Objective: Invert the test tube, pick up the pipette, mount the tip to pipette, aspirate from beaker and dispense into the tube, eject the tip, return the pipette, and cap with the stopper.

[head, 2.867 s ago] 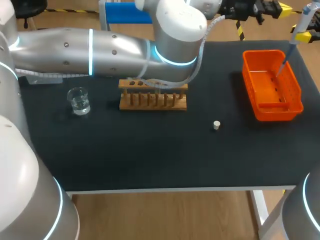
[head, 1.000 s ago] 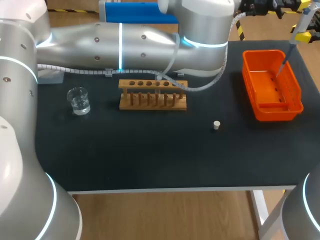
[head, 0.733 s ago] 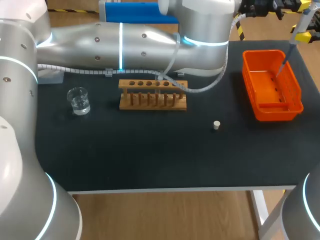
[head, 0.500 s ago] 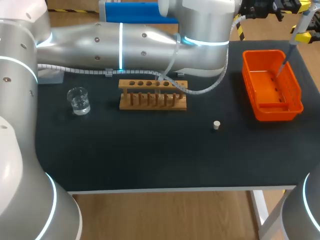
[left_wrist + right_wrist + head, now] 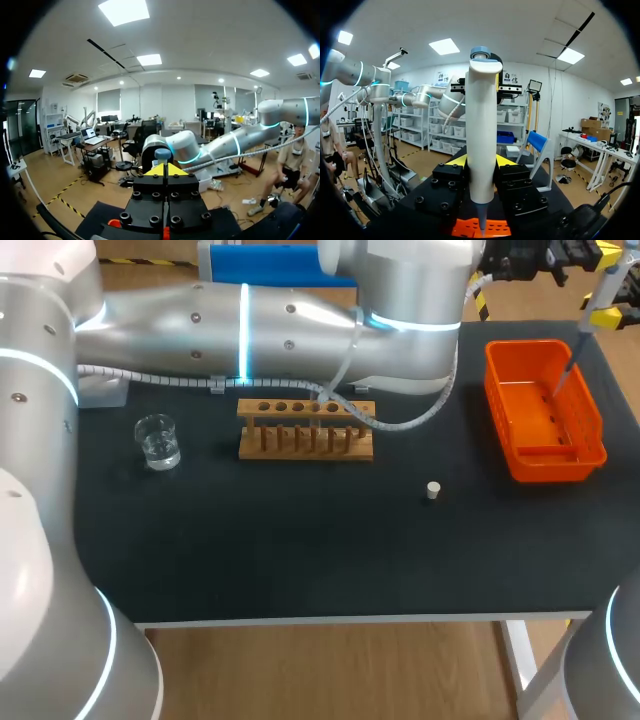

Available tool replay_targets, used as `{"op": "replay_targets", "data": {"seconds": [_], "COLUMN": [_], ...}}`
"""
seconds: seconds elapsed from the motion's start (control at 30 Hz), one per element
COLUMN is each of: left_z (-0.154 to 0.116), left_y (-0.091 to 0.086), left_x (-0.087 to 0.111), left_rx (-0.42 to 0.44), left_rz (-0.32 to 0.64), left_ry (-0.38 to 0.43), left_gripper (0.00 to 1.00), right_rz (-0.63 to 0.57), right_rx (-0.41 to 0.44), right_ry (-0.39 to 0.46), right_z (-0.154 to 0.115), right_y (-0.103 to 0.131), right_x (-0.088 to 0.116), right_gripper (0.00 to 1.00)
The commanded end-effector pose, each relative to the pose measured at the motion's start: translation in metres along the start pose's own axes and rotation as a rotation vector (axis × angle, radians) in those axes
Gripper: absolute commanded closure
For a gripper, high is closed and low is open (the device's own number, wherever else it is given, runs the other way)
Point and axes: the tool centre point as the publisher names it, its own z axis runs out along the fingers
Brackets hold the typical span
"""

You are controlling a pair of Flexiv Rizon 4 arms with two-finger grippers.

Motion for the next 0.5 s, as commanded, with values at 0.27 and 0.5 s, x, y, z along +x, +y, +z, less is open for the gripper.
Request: {"op": "replay_targets", "data": {"seconds": [0.27,0.5], "left_z": [0.004,0.004], "left_y": [0.021,0.026], "left_x": [0.001,0.001], "left_rx": [0.006,0.006], "left_rz": [0.014,0.013], "left_ry": [-0.019,-0.024], "left_gripper": [1.0,1.0], "right_rz": [-0.001,-0.001], "right_rx": [-0.001,-0.001], "right_ry": [0.011,0.011], "right_z": [-0.003,-0.003], "right_y": [0.005,0.005], "right_x": [-0.004,-0.004], "right_gripper": [1.0,1.0]}}
